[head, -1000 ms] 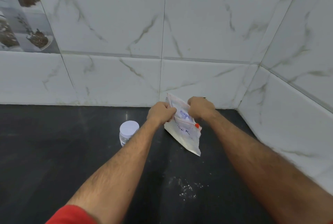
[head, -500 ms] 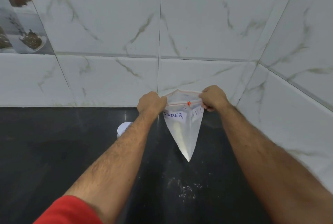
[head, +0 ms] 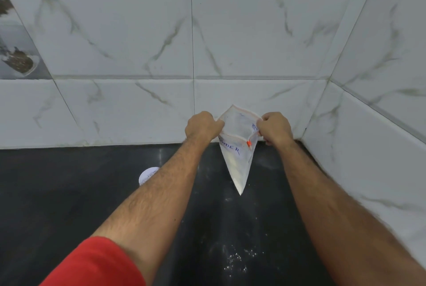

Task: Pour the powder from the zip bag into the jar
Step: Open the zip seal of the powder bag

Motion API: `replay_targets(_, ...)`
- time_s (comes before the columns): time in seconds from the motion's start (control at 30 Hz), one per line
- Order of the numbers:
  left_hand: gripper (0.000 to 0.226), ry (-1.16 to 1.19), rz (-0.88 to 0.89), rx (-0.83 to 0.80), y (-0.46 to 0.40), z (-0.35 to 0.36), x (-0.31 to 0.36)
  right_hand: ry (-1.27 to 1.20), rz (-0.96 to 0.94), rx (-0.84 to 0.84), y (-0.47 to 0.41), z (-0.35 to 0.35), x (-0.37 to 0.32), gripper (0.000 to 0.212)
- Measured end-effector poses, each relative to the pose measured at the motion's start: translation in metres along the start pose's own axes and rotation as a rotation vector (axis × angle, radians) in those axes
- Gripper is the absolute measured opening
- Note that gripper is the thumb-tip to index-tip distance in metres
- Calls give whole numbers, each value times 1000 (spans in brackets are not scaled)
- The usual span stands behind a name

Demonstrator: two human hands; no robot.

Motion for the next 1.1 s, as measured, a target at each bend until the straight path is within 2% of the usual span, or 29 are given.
replay_targets(0.13, 28, -12, -21, -83, 9, 33, -12, 115, 18, -104, 10, 24, 20, 18)
replay_targets(0.23, 32, 52, -31, -82, 13, 44, -20, 58, 26, -99, 8, 30, 26, 16)
replay_targets(0.3, 45, 80, -25, -87, 17, 47, -21, 31, 25, -107, 8, 33, 26, 15)
replay_targets(0.37, 51, 96, -22, -74, 20, 47, -22, 34, 15, -113, 9, 35, 25, 25)
replay_targets(0.5, 50, 110, -18, -51, 27, 44, -26, 29, 14, -97, 13, 33, 26, 47)
replay_targets(0.63, 45, 151, -30, -28, 29, 38, -32, 54, -82, 52, 20, 20, 15, 61)
replay_targets(0.7, 40, 213, -29, -23, 29, 33, -36, 56, -172, 121, 29, 15, 0, 59)
replay_targets(0.83, 23, 389, -45, -60, 31, 26, -54, -15, -367, 171, 55, 19, -39, 39)
replay_targets(0.97, 26, 428, -20, -66, 35, 14, -76, -81, -482, 85, 88, 45, -71, 29)
replay_targets(1.1, 27, 413, 13, -45, 32, -3, -105, -94, -515, -59, 117, 83, -90, 29)
Point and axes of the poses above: each hand's wrist, its own y-axis away from the middle knuckle, its own z-axis out of the palm, x = y × z, the point moved 5 cm from there along -y, towards the middle knuckle, and after that the axes turned 9 degrees about x, right-handed, at the moved point
